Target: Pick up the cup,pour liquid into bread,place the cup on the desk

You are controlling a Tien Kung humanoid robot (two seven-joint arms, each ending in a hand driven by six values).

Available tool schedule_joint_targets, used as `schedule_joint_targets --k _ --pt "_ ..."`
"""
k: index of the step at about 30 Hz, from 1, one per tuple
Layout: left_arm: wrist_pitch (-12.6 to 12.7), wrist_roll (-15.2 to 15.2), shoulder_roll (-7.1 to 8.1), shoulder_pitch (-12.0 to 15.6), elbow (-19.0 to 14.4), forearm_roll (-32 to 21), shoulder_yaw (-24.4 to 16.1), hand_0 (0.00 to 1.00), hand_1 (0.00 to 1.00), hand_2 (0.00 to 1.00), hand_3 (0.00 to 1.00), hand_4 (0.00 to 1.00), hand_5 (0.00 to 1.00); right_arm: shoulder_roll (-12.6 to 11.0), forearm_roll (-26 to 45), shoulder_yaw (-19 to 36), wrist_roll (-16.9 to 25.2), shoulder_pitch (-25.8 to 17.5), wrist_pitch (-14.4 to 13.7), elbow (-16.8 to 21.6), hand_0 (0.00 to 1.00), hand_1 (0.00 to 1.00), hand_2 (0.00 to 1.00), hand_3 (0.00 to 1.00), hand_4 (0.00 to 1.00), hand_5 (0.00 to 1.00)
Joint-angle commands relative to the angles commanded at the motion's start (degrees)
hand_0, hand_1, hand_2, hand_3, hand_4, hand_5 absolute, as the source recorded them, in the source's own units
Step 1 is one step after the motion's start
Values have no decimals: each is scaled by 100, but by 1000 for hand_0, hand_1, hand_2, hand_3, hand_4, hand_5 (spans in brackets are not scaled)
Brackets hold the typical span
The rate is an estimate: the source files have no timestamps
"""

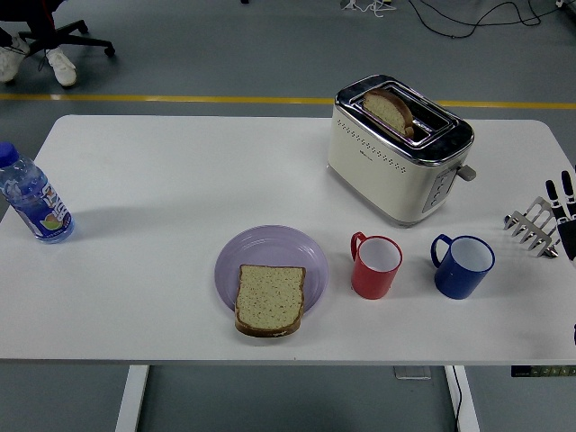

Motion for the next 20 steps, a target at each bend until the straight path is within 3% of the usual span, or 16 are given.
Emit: schedule_joint_targets --k 20 --pt "-16 3 -11 -39 -7 -17 25 640 619 676 563 382 998 107 -70 578 -109 -230 83 139 615 593 647 597 574 188"
